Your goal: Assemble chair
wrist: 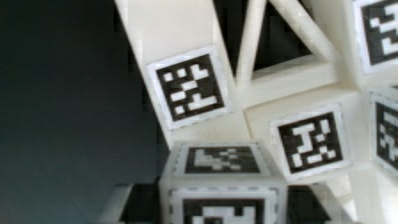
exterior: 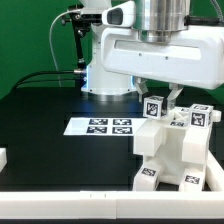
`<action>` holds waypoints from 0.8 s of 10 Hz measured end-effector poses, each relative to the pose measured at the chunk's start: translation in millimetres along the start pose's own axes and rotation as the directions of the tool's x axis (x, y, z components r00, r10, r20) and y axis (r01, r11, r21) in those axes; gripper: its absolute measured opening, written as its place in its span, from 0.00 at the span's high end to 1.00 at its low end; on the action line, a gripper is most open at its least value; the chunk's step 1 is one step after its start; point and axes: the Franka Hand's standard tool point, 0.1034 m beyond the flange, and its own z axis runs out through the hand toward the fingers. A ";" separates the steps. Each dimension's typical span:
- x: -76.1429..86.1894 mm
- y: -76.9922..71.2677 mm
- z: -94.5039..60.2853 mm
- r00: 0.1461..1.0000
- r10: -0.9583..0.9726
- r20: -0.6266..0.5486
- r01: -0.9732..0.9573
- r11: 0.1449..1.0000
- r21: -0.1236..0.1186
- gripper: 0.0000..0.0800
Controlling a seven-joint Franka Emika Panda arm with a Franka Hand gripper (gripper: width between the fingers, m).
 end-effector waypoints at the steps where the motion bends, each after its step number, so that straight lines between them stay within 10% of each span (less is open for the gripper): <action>1: -0.2 -0.1 0.0 0.999 0.054 0.000 -0.054 0.999 0.000 0.64; 7: -1.4 -1.1 0.7 0.955 0.297 0.009 -0.297 0.955 0.004 0.64; 8: -1.4 -1.0 0.8 0.956 0.293 0.009 -0.293 0.956 0.004 0.39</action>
Offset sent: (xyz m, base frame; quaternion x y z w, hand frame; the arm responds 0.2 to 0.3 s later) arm 0.0000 0.0000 0.0000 0.0000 0.0000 0.1296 0.9916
